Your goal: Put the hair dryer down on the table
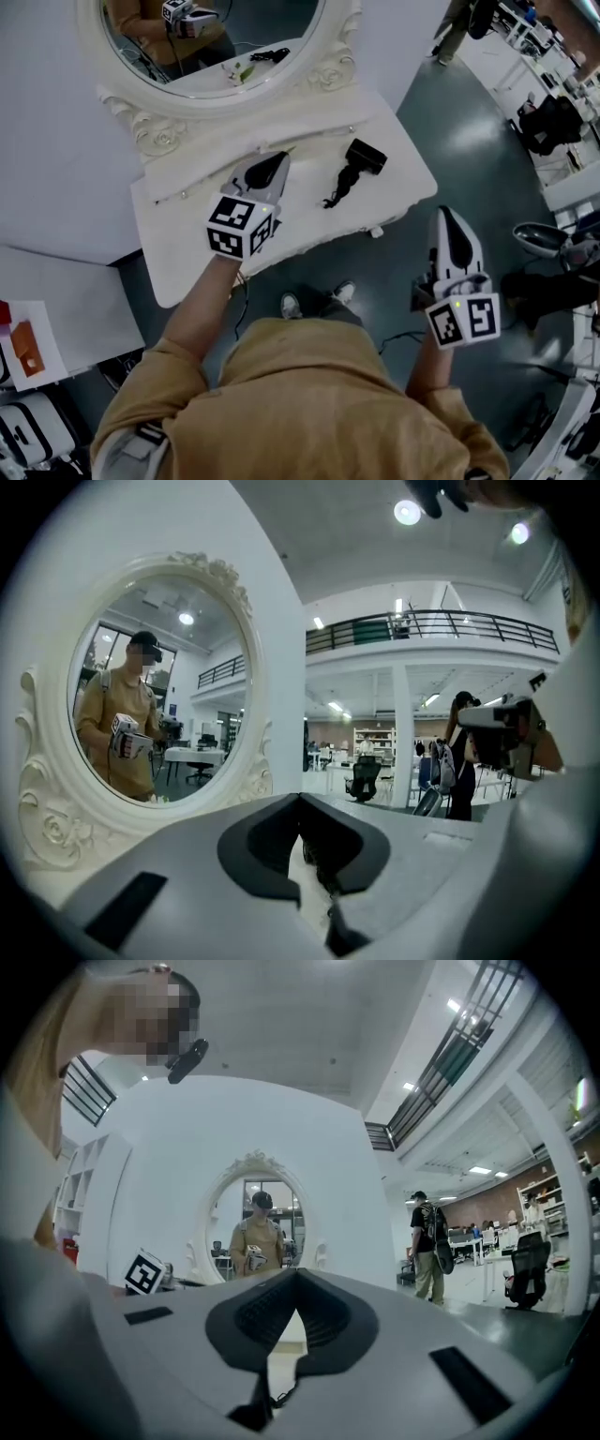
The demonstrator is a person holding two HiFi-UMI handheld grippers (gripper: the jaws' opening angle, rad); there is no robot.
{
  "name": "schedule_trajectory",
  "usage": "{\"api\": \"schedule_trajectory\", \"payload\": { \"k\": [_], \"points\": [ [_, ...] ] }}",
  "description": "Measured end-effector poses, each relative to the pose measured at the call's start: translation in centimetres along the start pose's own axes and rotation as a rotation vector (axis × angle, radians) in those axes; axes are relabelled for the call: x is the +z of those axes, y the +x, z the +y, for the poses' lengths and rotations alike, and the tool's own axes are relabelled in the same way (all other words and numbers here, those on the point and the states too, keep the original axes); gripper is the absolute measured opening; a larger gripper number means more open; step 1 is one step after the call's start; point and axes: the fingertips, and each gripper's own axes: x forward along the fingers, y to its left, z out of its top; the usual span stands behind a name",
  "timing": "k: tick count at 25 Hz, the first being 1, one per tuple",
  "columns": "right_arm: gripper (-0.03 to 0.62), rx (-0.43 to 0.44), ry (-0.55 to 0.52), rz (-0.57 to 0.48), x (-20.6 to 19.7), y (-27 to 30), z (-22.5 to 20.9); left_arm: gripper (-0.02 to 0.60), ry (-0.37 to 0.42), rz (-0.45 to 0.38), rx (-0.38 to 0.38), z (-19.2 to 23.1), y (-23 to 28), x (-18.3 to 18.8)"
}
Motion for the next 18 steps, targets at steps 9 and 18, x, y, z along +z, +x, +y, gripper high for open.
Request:
{"api": "schedule_trajectory", "payload": {
  "k": [9,18],
  "points": [
    [0.003,-0.12,-0.029,-0.043,2.0,-2.9,-4.7,0.003,0.021,-0.152,0.064,0.4,-5.8,5.7],
    [0.002,-0.167,-0.018,-0.047,3.0,-4.6,-8.7,0.003,0.044,-0.216,0.142,0.0,-7.4,8.2]
  ]
}}
